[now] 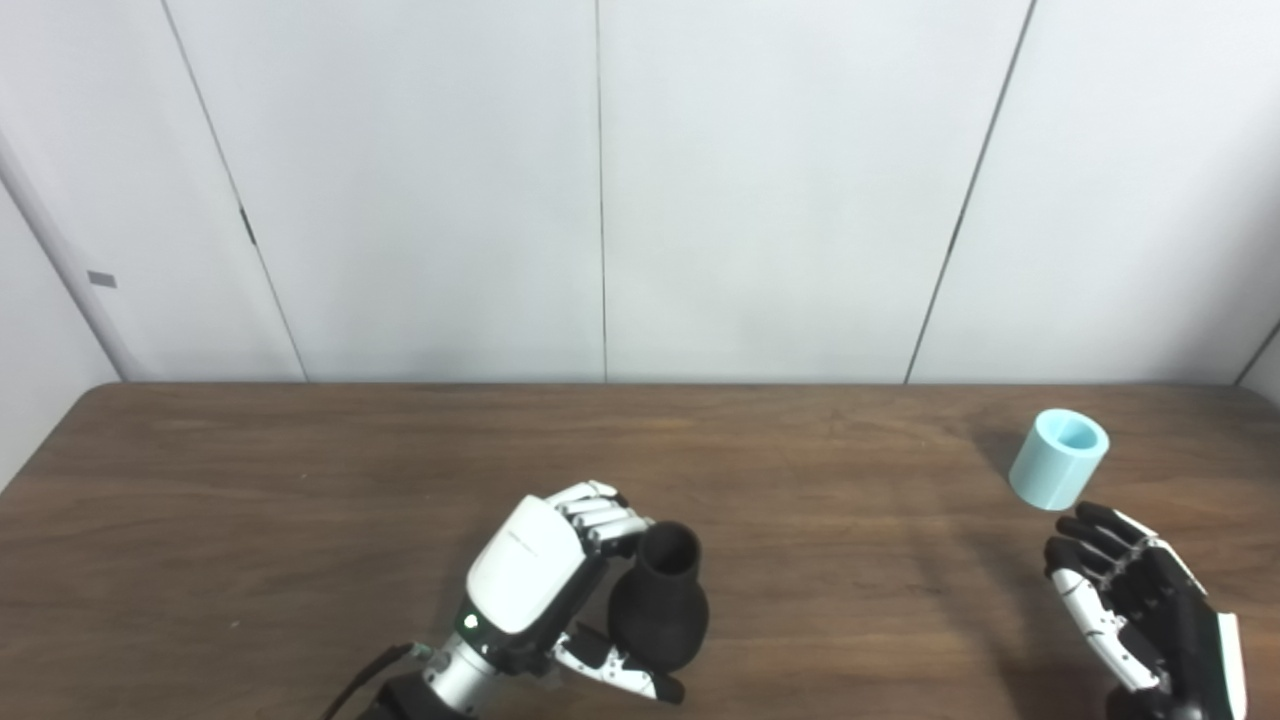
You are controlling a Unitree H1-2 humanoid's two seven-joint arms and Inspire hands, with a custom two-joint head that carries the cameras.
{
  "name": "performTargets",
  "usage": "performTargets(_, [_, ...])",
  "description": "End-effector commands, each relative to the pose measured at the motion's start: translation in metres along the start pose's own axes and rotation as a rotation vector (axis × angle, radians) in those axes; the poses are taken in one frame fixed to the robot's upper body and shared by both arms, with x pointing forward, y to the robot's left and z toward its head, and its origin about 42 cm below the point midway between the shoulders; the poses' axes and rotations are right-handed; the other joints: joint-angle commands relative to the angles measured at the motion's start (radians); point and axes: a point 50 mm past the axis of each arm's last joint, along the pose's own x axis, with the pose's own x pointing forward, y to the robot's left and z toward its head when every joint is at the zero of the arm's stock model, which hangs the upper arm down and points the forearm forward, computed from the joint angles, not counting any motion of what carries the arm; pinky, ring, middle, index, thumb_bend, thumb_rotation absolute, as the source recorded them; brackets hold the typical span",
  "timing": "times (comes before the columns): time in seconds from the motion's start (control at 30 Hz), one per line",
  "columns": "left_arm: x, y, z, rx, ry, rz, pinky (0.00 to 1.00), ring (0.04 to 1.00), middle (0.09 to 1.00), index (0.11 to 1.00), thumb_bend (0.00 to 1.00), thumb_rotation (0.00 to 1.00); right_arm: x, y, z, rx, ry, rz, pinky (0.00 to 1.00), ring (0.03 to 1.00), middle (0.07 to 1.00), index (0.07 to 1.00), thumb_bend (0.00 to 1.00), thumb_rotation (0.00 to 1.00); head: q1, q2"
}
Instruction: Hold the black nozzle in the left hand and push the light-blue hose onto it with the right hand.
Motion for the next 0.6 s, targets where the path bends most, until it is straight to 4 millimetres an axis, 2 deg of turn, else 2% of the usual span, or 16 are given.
performTargets(0.0, [-0.031,-0.037,0.012,-0.071,0.058,-0.040,0.65,0.460,0.462,0.499,0.50,0.00,0.006,0.003,0.015,0.016,-0.087,-0.008,0.54,0.616,0.633,0.633,0.27,0.19,-0.005,0.001])
performTargets(0.3, [-0.025,-0.065,0.012,-0.098,0.056,-0.023,0.64,0.463,0.467,0.493,0.51,0.00,0.006,0.004,0.023,0.043,-0.075,-0.032,0.55,0.633,0.656,0.648,0.28,0.16,-0.025,0.003])
performTargets(0.57, [-0.033,-0.083,0.012,-0.132,0.103,-0.017,0.62,0.457,0.470,0.495,0.50,0.00,0.003,0.006,0.024,0.036,-0.084,-0.030,0.55,0.630,0.655,0.647,0.28,0.19,-0.040,0.006])
